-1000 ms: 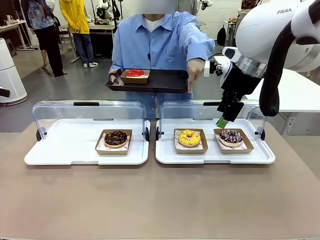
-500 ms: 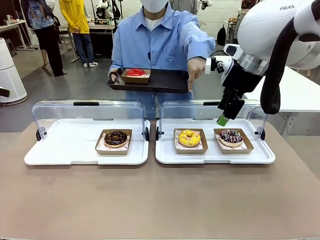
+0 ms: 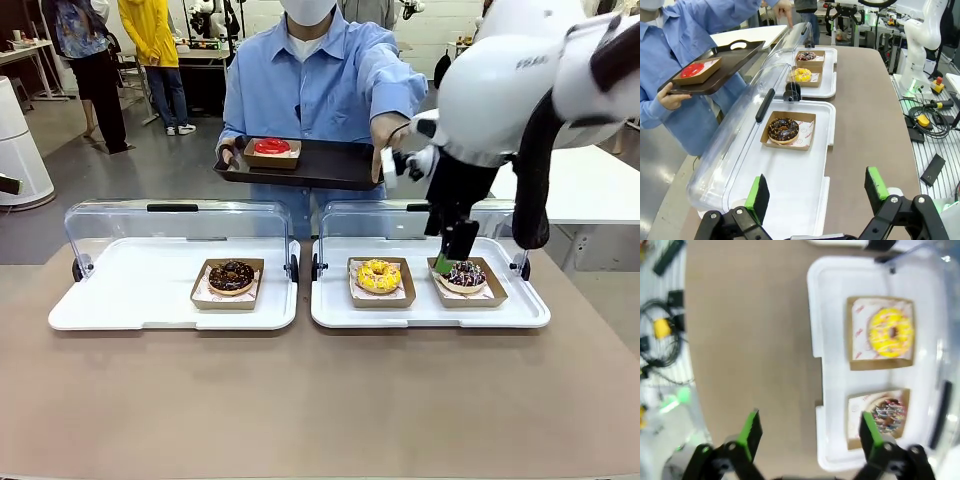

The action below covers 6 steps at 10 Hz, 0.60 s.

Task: Provide the desired donut to the person.
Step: Pick up and lift the Paper togo box containing the Donut pointed at by the person.

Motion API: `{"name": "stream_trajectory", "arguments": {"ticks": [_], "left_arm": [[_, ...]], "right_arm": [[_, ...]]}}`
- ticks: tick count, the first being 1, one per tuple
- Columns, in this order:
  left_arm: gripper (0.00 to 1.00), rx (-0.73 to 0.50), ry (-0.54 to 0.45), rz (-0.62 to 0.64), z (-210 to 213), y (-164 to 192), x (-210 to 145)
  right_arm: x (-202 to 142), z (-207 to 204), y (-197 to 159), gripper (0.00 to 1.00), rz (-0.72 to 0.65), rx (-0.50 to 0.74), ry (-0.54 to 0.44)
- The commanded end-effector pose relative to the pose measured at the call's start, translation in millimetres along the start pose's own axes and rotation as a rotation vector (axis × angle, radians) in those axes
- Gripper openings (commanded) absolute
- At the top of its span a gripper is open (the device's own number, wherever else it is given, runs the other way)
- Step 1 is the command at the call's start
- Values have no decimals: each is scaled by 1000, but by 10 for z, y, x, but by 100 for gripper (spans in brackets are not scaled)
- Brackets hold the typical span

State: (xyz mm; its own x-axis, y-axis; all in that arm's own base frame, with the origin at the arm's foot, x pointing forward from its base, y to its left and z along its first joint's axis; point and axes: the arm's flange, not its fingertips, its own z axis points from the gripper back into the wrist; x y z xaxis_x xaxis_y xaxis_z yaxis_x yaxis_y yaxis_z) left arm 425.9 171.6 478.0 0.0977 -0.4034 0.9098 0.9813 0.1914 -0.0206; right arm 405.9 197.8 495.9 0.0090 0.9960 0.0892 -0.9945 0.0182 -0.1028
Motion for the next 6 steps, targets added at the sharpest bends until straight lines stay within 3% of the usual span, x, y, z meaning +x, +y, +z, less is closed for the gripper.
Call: {"name": "stream_trajectory", "arguments": {"ticks": [1,6], "left_arm": [[100,16,2,5,-1,-4,3],[100,16,2,5,-1,-4,3]], "right_arm": [[172,-211,-31,100,41,-21,78],[358,-968,-324,100,-9,-58,30]]}}
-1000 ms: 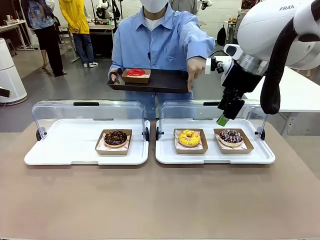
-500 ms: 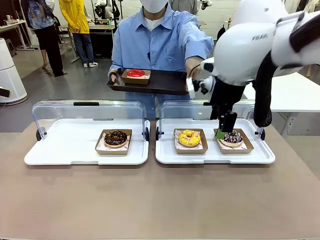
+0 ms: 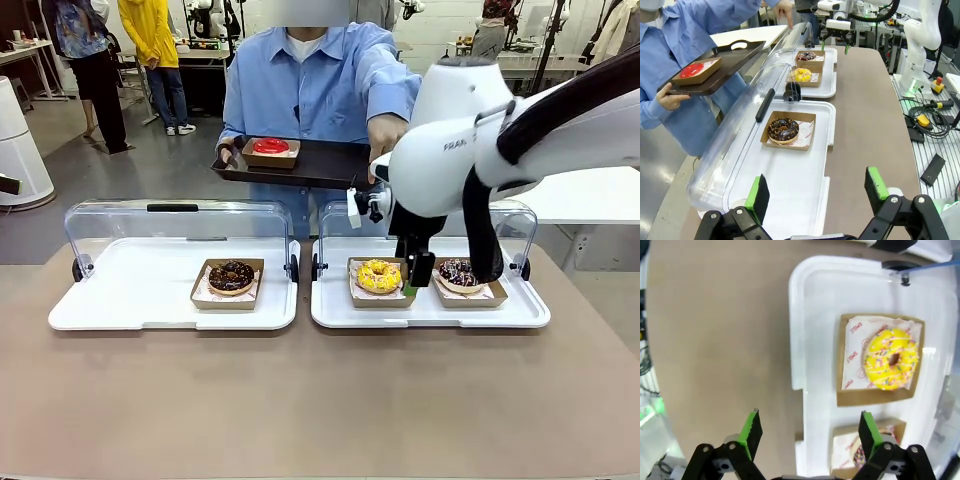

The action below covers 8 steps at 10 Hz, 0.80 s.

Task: Provide the desired donut to the person.
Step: Pick up and lift the Paper togo box containing the Donut pointed at by the person.

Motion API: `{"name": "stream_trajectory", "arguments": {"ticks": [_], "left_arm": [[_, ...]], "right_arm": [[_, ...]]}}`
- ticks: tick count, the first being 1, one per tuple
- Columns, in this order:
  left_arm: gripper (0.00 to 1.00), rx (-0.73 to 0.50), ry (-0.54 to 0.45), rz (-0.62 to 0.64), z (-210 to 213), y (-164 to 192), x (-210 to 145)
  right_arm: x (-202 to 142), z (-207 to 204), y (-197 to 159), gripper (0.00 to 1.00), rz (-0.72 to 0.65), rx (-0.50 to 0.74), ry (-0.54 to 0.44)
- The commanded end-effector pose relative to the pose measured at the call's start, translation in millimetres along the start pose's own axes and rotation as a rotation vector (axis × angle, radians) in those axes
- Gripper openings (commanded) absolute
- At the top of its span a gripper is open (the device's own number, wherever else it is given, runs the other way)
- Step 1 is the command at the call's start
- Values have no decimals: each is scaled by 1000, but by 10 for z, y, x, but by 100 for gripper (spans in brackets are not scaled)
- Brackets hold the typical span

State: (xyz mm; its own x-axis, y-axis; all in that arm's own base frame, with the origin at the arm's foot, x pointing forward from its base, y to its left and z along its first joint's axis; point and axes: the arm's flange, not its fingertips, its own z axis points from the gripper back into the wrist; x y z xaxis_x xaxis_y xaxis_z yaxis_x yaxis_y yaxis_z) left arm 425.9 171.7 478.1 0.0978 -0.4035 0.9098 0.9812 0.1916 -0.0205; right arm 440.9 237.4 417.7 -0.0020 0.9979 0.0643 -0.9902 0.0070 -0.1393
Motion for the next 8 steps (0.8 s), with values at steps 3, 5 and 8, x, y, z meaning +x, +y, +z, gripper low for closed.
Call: {"name": "stream_trajectory", "arguments": {"ticks": [3,5,8], "left_arm": [[100,16,2,5,-2,-4,3],[100,16,2,5,-2,-4,3],[100,16,2,5,-2,-4,3]], "right_arm": [[81,-363,-112,100,-15,13,20],[33,-381,-67,100,-3,31,-1],[33,-381,-67,100,-3,31,-1]]}}
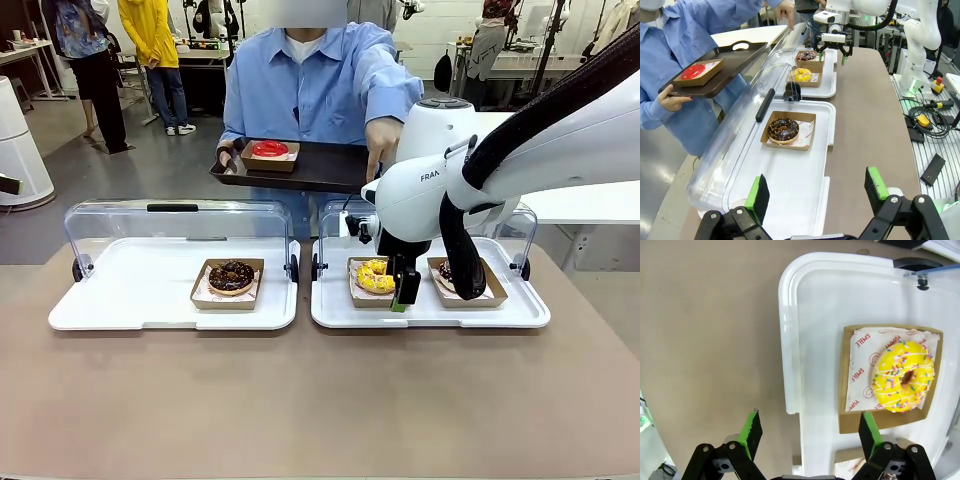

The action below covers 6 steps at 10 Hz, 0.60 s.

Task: Provide the desired donut to the person.
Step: Pick up and lift the Paper togo box containing the Donut pointed at by the person.

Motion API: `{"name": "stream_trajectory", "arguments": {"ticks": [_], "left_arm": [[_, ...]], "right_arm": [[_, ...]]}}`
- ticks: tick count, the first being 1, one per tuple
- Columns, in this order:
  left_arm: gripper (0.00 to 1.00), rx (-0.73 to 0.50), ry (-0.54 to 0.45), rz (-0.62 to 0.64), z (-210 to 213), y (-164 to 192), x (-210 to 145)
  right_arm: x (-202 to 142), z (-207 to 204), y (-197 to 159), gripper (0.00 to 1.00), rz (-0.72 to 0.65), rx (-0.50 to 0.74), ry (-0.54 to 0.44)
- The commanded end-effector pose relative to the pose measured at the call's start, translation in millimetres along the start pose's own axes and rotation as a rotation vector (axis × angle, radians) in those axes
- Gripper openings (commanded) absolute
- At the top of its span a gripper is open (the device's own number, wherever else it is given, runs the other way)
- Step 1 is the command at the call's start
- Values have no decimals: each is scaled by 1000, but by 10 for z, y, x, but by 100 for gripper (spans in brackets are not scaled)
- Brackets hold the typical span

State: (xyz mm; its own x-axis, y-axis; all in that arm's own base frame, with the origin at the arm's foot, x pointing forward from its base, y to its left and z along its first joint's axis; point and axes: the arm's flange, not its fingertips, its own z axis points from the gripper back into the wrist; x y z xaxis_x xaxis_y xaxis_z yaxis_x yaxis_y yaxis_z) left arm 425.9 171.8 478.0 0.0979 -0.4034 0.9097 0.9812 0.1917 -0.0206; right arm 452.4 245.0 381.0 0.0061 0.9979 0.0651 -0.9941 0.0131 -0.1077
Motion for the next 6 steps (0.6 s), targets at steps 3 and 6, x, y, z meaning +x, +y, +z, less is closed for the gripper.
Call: {"name": "stream_trajectory", "arguments": {"ticks": [3,6], "left_arm": [[100,15,2,5,-2,-4,4],[100,15,2,5,-2,-4,4]], "right_arm": [[-37,-78,-6,100,15,12,12],[-91,-152,-130,100,-4,-3,10]]}}
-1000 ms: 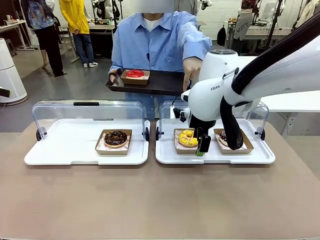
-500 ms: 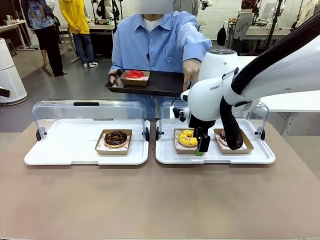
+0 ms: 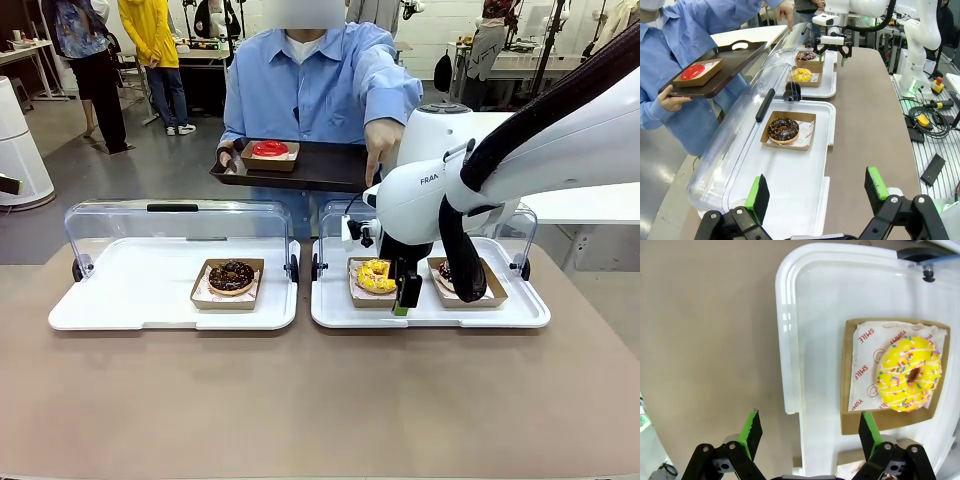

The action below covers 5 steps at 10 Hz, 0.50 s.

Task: Provide the desired donut to the person.
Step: Pick up and lift the Paper togo box containing the Donut pointed at by the person.

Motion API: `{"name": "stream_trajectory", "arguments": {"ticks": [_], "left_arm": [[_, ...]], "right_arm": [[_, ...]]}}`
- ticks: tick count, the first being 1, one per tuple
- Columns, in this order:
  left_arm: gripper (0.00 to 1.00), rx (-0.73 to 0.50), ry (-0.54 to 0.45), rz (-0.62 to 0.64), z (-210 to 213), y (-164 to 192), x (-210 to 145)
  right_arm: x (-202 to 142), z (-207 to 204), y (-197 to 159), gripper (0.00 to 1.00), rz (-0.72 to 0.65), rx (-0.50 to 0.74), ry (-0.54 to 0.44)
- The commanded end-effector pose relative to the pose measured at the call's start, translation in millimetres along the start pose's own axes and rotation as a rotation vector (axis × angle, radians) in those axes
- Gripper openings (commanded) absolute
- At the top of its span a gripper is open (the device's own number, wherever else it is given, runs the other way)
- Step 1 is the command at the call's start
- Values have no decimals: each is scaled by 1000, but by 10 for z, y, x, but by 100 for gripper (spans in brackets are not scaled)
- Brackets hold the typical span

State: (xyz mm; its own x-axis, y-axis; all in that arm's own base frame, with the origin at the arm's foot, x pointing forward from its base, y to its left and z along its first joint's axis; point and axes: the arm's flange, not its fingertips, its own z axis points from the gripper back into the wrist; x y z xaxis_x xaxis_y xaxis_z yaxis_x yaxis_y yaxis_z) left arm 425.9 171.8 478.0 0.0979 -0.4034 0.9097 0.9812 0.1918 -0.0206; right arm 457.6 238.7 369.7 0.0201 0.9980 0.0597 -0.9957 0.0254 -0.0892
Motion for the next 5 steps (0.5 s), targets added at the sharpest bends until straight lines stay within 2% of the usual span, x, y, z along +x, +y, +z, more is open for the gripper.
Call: {"name": "stream_trajectory", "arguments": {"ticks": [1,5], "left_arm": [[100,15,2,5,-2,-4,4],[100,15,2,5,-2,-4,4]], "right_arm": [[-81,-50,-153,100,-3,-17,-5],[-217,-175,-376,100,-42,8,-31]]}}
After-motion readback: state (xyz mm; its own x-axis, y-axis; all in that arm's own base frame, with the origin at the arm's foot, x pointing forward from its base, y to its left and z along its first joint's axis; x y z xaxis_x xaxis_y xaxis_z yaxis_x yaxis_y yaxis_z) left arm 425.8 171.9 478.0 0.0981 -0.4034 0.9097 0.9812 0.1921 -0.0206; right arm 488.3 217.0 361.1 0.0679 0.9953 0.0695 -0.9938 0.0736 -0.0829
